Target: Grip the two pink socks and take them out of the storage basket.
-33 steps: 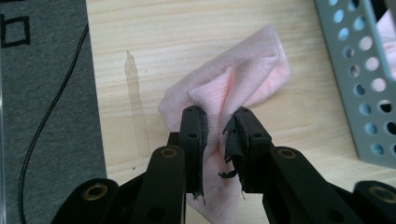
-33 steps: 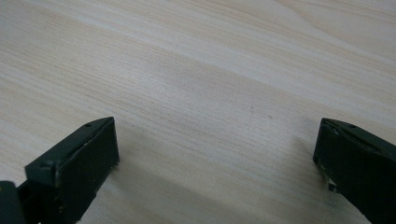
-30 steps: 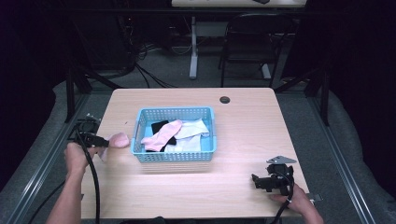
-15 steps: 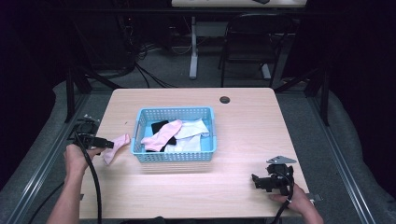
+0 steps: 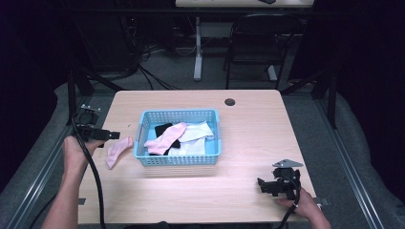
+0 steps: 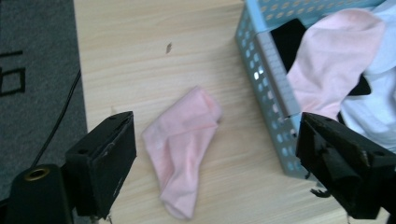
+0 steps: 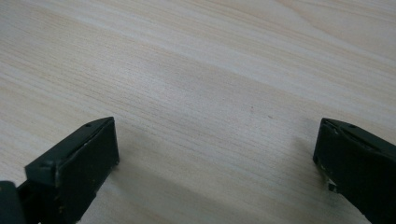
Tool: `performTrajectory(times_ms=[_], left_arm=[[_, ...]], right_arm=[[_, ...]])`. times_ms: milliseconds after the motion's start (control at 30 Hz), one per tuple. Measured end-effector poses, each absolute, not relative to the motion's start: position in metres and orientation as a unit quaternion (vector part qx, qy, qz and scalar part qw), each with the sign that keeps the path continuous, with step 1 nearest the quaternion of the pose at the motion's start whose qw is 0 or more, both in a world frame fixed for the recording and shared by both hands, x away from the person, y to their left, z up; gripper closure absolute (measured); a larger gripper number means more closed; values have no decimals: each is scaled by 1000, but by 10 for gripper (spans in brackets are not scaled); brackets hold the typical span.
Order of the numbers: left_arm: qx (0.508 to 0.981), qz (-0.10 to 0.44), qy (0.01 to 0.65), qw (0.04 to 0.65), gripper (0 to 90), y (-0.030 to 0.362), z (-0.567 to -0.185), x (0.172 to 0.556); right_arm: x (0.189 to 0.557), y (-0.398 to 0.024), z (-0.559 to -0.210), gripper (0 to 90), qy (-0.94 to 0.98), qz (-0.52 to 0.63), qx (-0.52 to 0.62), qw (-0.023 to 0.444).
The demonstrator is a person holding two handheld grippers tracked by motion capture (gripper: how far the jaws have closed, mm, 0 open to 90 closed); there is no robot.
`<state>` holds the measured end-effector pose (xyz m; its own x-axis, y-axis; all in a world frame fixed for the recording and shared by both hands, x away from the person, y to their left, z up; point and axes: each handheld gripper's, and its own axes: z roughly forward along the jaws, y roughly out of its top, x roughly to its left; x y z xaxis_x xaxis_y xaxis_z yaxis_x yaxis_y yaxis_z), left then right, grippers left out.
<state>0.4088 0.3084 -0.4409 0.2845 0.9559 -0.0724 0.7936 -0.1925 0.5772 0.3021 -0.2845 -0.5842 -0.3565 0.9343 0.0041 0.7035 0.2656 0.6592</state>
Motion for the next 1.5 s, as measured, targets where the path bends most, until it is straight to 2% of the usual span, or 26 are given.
performTrajectory(times_ms=[300,567,1000,1300,1500], left_arm=[[773,154,547,281,4,269,-438,417],[788,160,518,293,2,242,-435,423],[813,133,485,293,4,198,-451,440],[825,118,478,277,41,175,-468,455],[830,108,482,259,153,163,-483,464]], right_arm=[[302,-285,-584,0,771,291,531,198],[302,-284,-584,0,770,291,531,198],[302,-285,-584,0,771,291,531,198],[302,-284,-584,0,771,291,531,198],[302,-284,-584,0,771,291,531,198]])
